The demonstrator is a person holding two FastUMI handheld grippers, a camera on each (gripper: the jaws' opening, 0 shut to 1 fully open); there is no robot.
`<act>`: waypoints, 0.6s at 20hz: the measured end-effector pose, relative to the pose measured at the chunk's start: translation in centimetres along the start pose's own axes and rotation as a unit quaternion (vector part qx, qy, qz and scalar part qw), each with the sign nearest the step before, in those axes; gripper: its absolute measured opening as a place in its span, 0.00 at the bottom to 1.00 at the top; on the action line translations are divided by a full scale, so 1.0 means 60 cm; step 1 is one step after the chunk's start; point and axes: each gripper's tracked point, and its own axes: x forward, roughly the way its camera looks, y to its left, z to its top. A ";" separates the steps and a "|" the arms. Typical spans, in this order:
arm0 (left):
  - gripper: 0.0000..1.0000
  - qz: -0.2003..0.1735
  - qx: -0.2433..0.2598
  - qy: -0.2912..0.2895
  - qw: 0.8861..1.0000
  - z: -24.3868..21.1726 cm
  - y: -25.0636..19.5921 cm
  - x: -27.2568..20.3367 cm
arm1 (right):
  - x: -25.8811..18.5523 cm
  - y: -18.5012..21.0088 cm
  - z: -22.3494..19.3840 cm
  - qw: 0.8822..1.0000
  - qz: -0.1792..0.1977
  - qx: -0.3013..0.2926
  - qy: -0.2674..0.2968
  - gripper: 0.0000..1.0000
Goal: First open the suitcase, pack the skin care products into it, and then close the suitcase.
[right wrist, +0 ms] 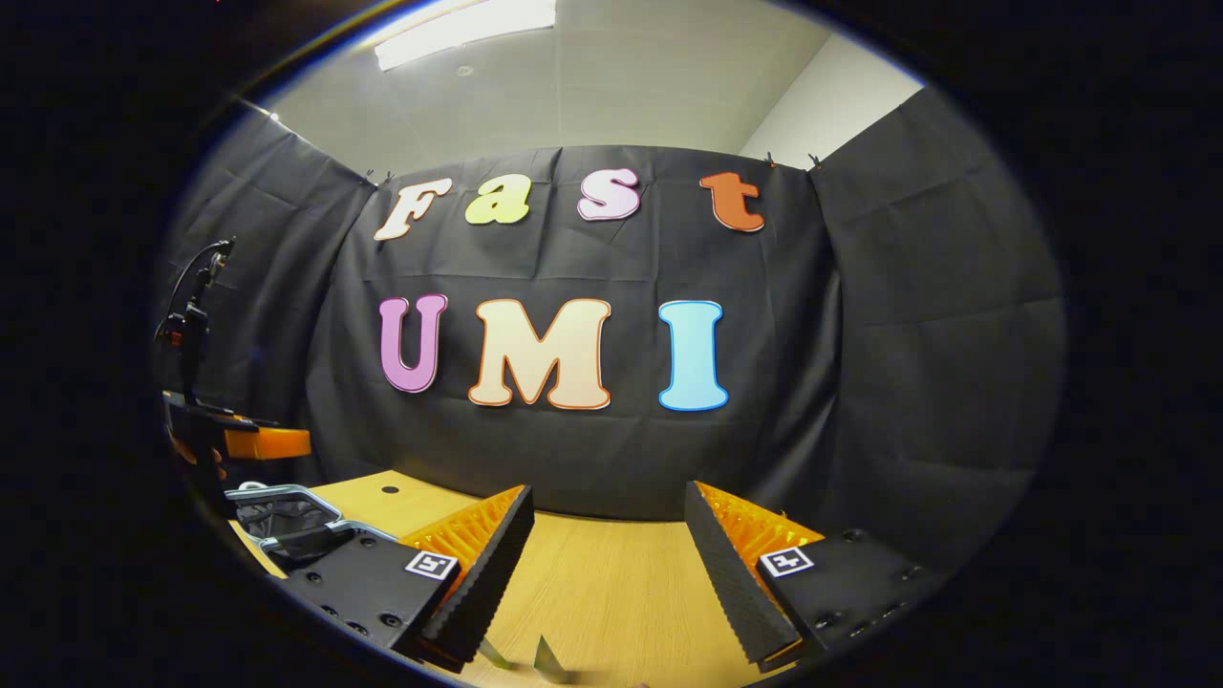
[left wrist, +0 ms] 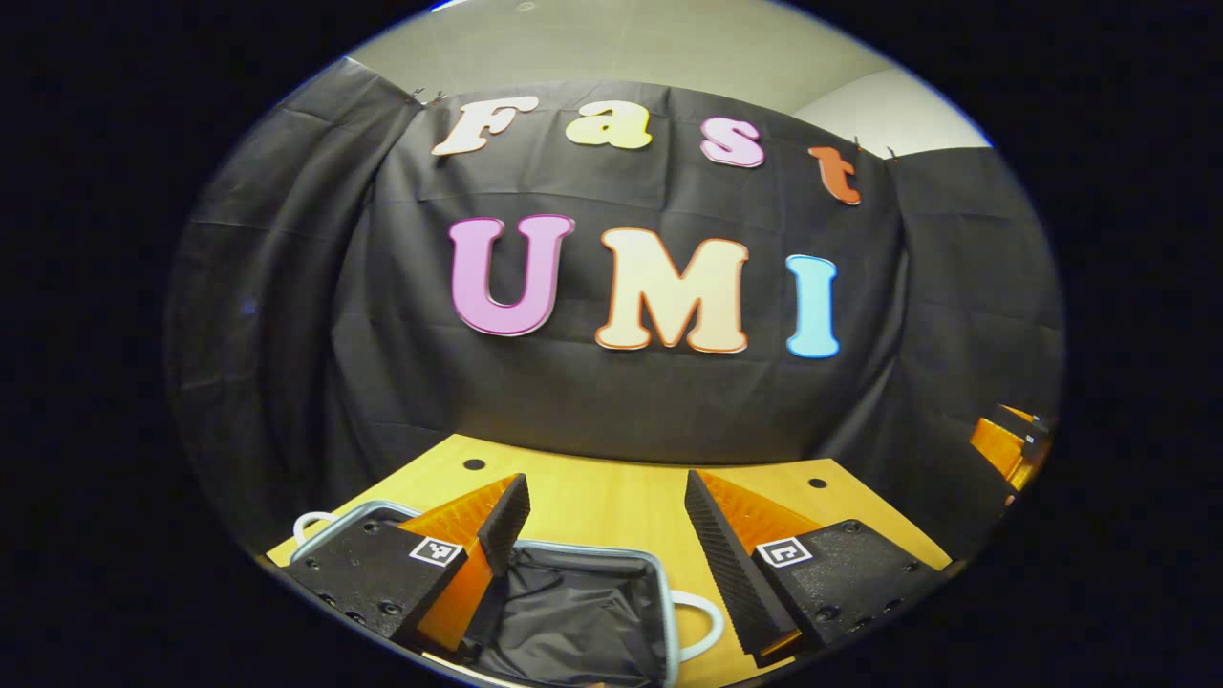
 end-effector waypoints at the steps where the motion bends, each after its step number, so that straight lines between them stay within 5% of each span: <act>1: 0.95 -0.007 0.002 0.003 1.000 -0.012 -0.020 -0.004 | -0.002 -0.002 -0.008 1.000 0.002 0.000 0.002 0.98; 12: 0.96 -0.127 0.001 0.102 0.987 -0.208 -0.251 -0.003 | -0.025 -0.025 -0.041 0.999 0.023 -0.011 0.031 0.99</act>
